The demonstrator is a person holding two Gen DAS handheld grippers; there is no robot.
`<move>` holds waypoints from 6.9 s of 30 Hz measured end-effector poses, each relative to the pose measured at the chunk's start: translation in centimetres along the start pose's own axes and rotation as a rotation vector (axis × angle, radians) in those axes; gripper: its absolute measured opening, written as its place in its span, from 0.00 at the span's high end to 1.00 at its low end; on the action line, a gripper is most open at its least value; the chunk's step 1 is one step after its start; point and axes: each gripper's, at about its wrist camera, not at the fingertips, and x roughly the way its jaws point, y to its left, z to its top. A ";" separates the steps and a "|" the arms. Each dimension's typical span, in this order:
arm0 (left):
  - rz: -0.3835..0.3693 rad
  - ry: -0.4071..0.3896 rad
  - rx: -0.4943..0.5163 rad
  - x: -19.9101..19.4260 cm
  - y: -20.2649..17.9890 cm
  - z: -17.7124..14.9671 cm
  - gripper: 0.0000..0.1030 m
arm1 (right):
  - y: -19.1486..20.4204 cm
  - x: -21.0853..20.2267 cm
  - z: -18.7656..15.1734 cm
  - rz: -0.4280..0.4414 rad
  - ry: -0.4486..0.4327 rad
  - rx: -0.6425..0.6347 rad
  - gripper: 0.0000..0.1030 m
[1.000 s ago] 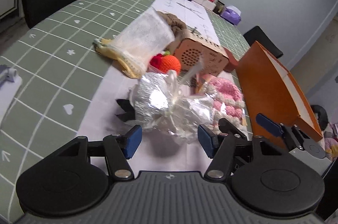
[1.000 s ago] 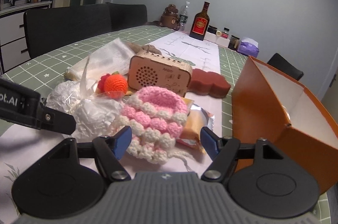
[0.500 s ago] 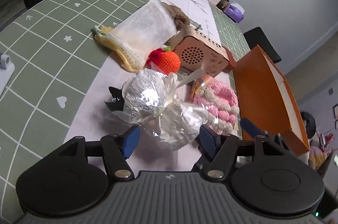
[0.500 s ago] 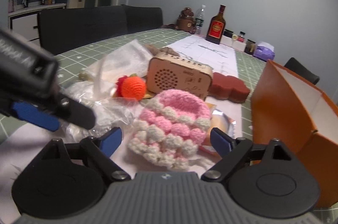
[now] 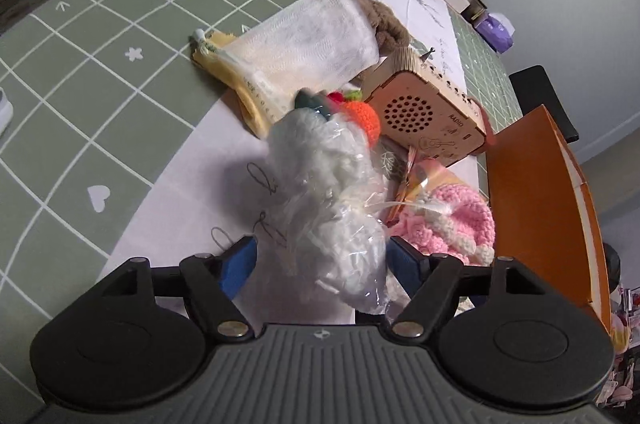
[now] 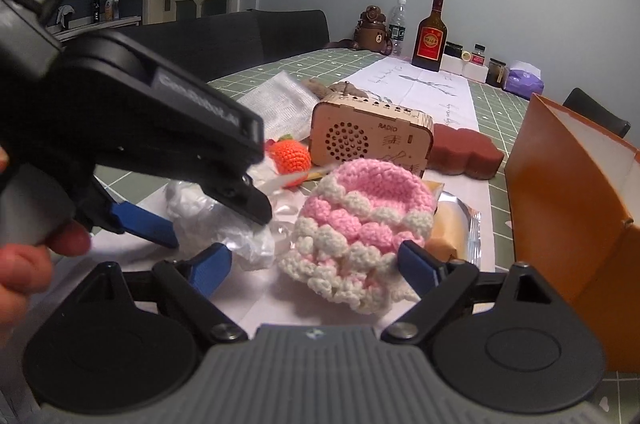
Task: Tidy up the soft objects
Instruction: 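Grasp the pink-and-white crocheted hat with the right gripper and lift it, then carry the foil bundle and crocheted hat over the orange box with both grippers, then open both grippers to drop the foil bundle and hat into the box, then move both tools back to the table toward the Deeyeo snack pack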
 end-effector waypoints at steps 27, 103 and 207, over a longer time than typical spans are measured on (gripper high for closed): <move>0.063 -0.212 0.363 -3.8 -1.1 -2.9 0.59 | -1.1 2.4 -0.2 -0.121 0.043 0.154 0.43; -0.022 0.068 0.963 11.6 -32.6 -4.4 0.63 | -32.7 1.5 5.3 -0.218 0.372 -0.053 0.69; 0.066 -0.214 0.661 0.1 -3.1 -0.5 0.39 | -5.5 4.9 2.3 -0.099 0.166 -0.243 0.14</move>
